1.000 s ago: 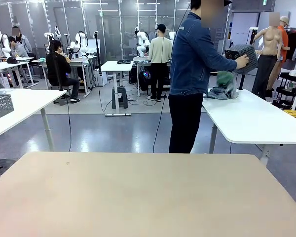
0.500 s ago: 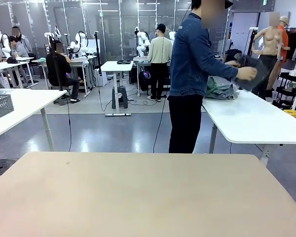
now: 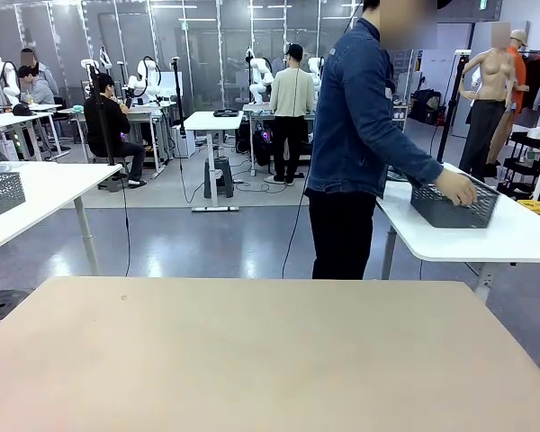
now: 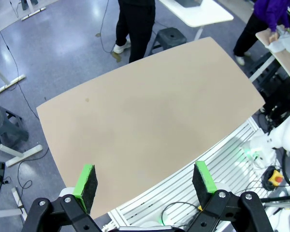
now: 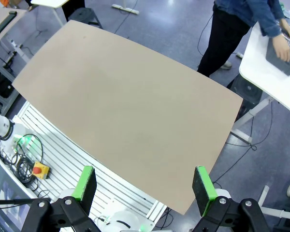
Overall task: Fold the towels and place them in the basket.
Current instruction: When a person lays out a Towel with hook on the table, fold it in half twice.
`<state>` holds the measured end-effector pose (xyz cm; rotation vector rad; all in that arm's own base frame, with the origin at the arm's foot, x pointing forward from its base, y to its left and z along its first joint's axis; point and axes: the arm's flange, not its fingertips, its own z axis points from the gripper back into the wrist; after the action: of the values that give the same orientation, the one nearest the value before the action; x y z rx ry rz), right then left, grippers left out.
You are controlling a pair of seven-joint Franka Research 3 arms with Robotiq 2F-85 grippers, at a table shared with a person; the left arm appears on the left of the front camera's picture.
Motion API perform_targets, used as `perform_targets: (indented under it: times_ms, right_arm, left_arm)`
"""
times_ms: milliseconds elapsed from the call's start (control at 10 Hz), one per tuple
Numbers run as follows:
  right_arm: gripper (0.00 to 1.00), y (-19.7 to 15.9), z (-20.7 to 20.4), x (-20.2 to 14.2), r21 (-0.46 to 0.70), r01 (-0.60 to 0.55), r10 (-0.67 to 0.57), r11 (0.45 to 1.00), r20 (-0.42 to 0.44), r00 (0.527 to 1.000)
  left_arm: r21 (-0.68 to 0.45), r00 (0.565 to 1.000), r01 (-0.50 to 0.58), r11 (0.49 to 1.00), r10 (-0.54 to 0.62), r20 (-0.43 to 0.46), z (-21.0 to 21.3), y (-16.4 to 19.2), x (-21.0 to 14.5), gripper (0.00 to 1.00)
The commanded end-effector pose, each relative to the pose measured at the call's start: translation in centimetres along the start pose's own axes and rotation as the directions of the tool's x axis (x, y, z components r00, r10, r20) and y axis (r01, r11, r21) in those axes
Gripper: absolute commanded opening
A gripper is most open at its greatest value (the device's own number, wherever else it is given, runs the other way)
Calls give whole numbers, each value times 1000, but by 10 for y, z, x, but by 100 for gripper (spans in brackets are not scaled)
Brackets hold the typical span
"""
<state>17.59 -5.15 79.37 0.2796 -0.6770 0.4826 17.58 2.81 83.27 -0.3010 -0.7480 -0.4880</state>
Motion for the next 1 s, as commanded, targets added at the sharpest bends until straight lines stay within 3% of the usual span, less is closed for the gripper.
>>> perform_targets:
  times_ms: [0,900]
  right_arm:
    - [100,0,0,-1,6,-2,2,1000,1,1000]
    - [100,0,0,-1,6,-2,2,1000,1,1000]
  left_arm:
    - [0,1000,2,1000,-2,1,0,0,0,100]
    - [0,1000,2,1000,-2,1,0,0,0,100]
